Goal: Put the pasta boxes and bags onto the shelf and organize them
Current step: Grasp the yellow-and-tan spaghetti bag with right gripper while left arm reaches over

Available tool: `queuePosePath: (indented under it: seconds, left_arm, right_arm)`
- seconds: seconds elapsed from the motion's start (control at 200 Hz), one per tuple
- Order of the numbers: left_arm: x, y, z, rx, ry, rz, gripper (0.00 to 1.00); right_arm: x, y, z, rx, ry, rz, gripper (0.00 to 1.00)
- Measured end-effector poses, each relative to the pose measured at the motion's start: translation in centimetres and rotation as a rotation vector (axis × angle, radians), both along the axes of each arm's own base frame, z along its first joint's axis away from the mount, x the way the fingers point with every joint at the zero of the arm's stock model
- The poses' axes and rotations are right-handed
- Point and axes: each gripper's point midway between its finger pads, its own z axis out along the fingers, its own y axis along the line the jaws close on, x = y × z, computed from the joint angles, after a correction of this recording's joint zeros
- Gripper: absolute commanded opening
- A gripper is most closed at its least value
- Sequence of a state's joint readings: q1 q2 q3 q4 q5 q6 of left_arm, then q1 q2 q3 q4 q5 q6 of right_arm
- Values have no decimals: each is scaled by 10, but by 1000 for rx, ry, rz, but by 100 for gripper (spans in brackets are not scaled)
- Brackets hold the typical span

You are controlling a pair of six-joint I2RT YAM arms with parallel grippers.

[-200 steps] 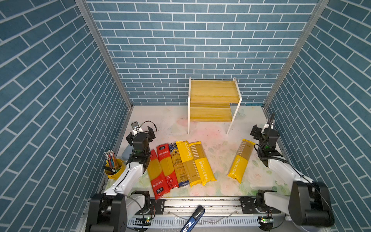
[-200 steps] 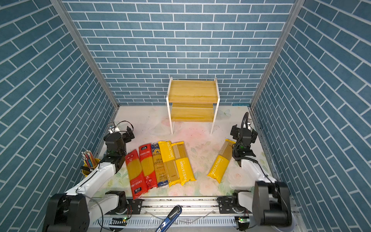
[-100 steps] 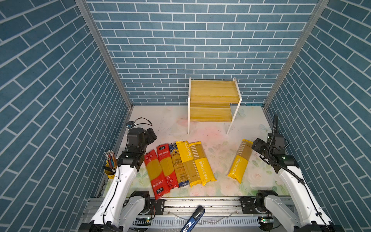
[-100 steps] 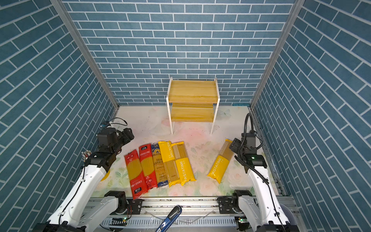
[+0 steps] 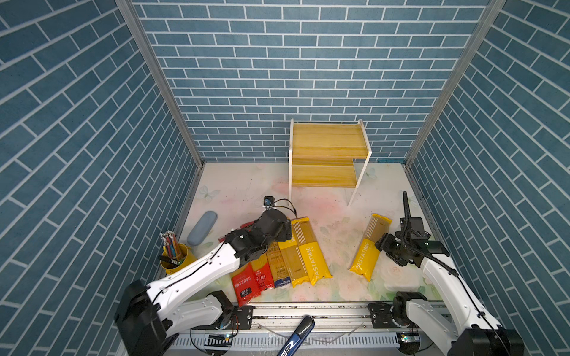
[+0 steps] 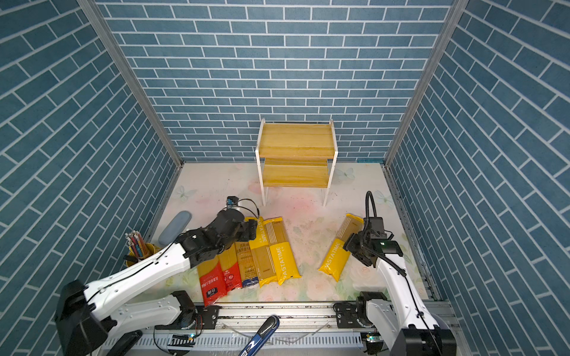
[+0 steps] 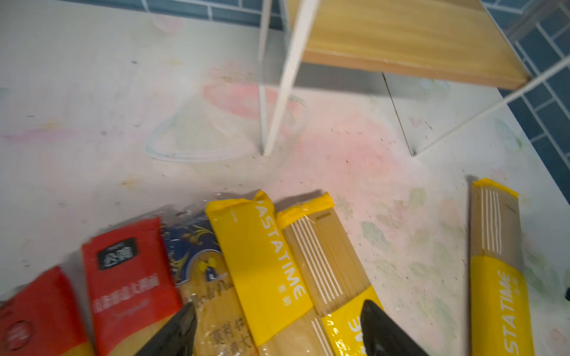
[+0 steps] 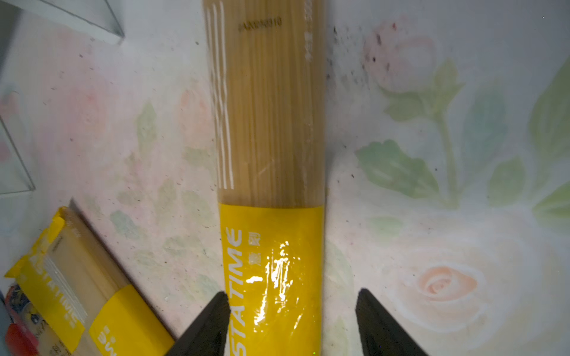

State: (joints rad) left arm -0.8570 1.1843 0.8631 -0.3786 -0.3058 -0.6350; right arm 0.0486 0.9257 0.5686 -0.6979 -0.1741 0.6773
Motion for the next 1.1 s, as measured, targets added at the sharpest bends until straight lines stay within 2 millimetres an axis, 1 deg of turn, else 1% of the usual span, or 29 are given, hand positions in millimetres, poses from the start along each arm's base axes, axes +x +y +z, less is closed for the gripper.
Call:
queuePosePath:
  seconds: [0.09, 0.19, 0.25, 0.32, 0.365, 0.49, 0.595, 0.82, 1.0, 1.1]
  left_arm:
    - [-4, -35, -13, 6, 28, -72, 81]
    - [-7, -67, -20, 6, 40, -131, 81]
    - [-8, -81, -22, -4, 39, -154, 81]
    - [-9, -92, -27, -15, 40, -169, 81]
    - [-10, -96, -30, -18, 46, -175, 81]
    - [-12, -103, -37, -18, 52, -182, 80]
    - [-14, -108, -38, -17, 50, -191, 80]
    - [-11, -112, -35, -19, 29, -177, 80]
    - [-17, -126, -43, -8, 35, -198, 80]
    - [-19, -133, -48, -1, 41, -210, 80]
  right_arm:
    - [-5, 0, -10, 5, 36, -2, 66]
    - [-8, 2, -20, 29, 55, -9, 68]
    - [-8, 7, -27, 61, 70, -11, 68]
    - [-8, 13, -39, 102, 100, -15, 68]
    - [-9, 17, -45, 130, 114, -19, 68]
    - [8, 28, -42, 206, 52, -21, 64]
    - [13, 33, -41, 244, 20, -23, 54]
    - [16, 39, -40, 277, 6, -21, 30]
    - [17, 41, -38, 277, -5, -5, 15]
    - [20, 46, -28, 266, -16, 32, 10]
